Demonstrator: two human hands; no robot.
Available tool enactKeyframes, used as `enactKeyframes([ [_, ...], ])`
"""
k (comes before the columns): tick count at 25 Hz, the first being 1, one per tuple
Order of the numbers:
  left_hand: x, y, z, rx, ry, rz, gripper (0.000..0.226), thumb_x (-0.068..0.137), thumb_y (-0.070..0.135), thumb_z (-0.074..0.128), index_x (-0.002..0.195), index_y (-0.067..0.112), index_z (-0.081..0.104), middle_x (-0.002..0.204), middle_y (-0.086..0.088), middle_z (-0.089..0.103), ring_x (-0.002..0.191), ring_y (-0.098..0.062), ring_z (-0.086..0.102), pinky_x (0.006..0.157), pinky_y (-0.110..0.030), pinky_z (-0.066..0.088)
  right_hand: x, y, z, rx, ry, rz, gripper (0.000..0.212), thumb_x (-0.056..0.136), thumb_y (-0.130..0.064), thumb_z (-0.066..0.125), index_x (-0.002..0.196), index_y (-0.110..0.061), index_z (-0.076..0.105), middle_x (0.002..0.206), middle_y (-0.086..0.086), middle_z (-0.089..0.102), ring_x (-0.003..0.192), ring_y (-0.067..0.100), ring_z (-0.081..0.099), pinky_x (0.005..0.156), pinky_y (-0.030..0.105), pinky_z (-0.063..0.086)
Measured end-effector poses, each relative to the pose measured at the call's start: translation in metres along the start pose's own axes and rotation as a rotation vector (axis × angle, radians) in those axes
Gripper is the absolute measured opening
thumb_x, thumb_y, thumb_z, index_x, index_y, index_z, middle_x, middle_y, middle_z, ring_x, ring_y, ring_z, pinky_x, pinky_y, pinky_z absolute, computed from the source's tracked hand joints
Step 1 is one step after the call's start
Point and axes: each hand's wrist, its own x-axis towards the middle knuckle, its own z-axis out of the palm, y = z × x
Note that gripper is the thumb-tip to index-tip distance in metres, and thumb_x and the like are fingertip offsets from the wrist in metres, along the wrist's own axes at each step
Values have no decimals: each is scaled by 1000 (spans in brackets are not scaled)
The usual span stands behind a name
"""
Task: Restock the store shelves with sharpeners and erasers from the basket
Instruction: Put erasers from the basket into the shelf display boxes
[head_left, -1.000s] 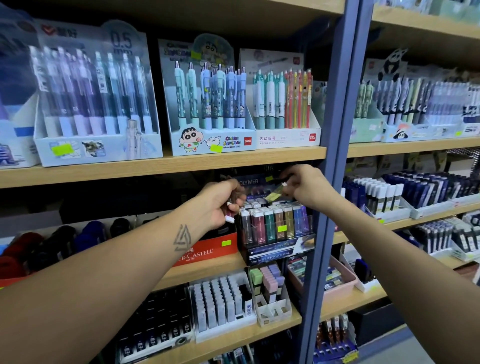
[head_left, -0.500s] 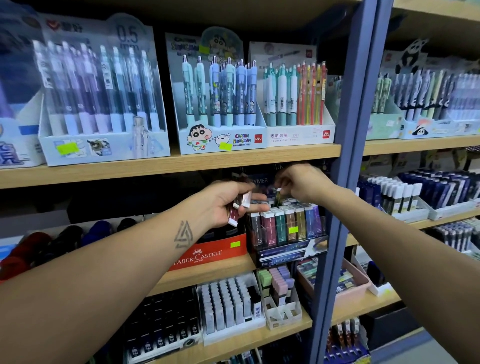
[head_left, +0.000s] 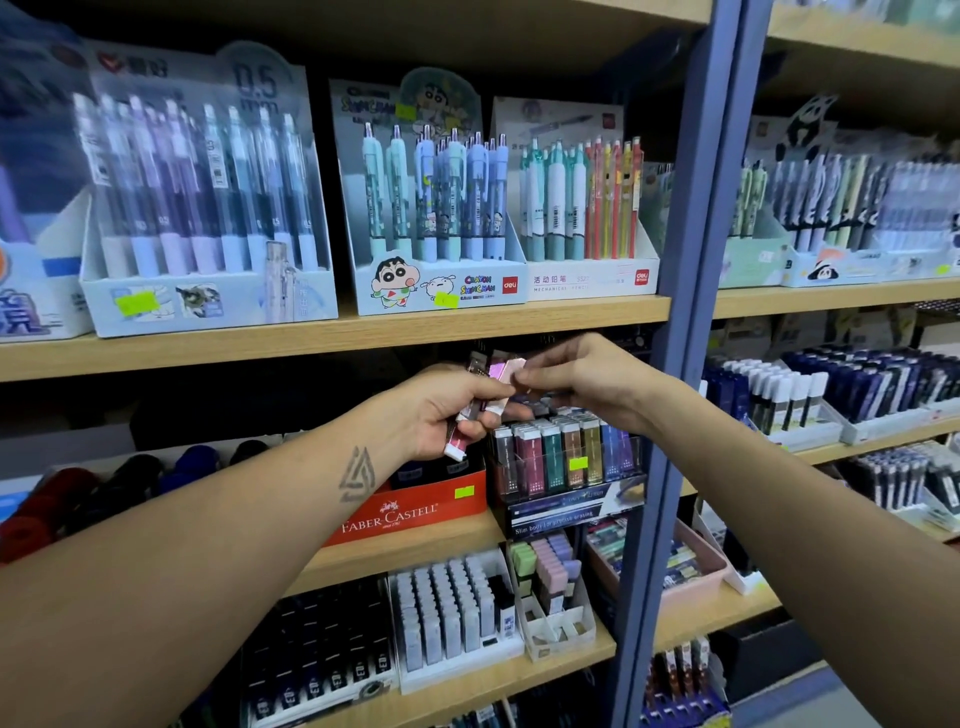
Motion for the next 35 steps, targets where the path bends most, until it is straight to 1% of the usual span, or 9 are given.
enactKeyframes([
  [3, -4, 2, 4, -7, -17, 20, 13, 100, 4, 50, 112, 4, 56, 97, -24, 70, 43, -6, 46, 31, -9, 30, -1, 0, 3, 71, 28, 18, 15, 80, -5, 79, 91, 4, 72, 84, 15, 72, 73, 20, 66, 65, 27, 51],
  [7, -5, 4, 5, -43, 35, 10, 14, 103, 9, 48, 110, 1, 57, 103, -29, 70, 41, -8, 48, 31, -11, 34, -2, 1, -3, 331, 155, 82, 6, 97, -3, 56, 99, 2, 54, 94, 21, 71, 82, 34, 73, 74, 40, 60],
  [10, -3, 5, 5, 7, 92, -2, 12, 104, 7, 43, 103, 1, 53, 95, -26, 70, 38, -8, 43, 30, -11, 30, -4, 4, -16, -218, 139, 45, 13, 100, -15, 58, 108, -4, 60, 83, 12, 64, 58, 19, 62, 50, 28, 49],
  [13, 3, 5, 7, 37, 120, 11, 15, 106, 6, 37, 99, -4, 46, 90, -22, 68, 36, -7, 39, 29, -11, 26, 4, 3, -29, -846, 75, -90, 18, 95, -14, 66, 113, -12, 69, 91, -1, 65, 64, 10, 62, 55, 20, 47],
  [15, 8, 3, 7, 37, 148, 21, 13, 106, 5, 37, 101, -5, 44, 89, -23, 68, 35, -7, 40, 28, -12, 26, 7, 2, -32, -860, 86, -96, 16, 91, -11, 70, 107, -14, 67, 100, 0, 66, 77, 15, 66, 66, 26, 53],
  [18, 15, -1, 5, 50, 190, 29, 17, 103, 4, 44, 116, -7, 46, 87, -24, 68, 34, -7, 41, 27, -14, 27, 10, 2, -31, -901, 73, -102, 15, 82, -16, 81, 94, -18, 73, 85, -6, 65, 81, 14, 62, 66, 20, 48],
  [22, 19, -3, 5, 32, 209, 35, 9, 101, 2, 48, 107, -3, 52, 77, -19, 62, 33, -6, 41, 27, -13, 28, 14, 9, -23, -949, 22, -139, 29, 86, -11, 76, 114, -17, 73, 96, -6, 66, 94, 11, 62, 87, 24, 50],
  [27, 21, -3, 1, 58, 241, 45, 8, 99, 3, 53, 91, 0, 55, 73, -11, 53, 33, -5, 42, 28, -12, 27, 21, 13, -20, -857, 14, -150, 18, 77, -6, 83, 85, -18, 73, 84, -2, 71, 83, 15, 68, 74, 20, 54],
  [35, 20, -3, -4, 73, 251, 34, 5, 96, -2, 55, 91, -2, 56, 73, -13, 56, 34, -6, 43, 29, -12, 28, 24, 9, -10, -1019, -40, -77, 14, 81, -16, 82, 86, -25, 73, 82, -13, 65, 80, 8, 63, 66, 16, 47],
])
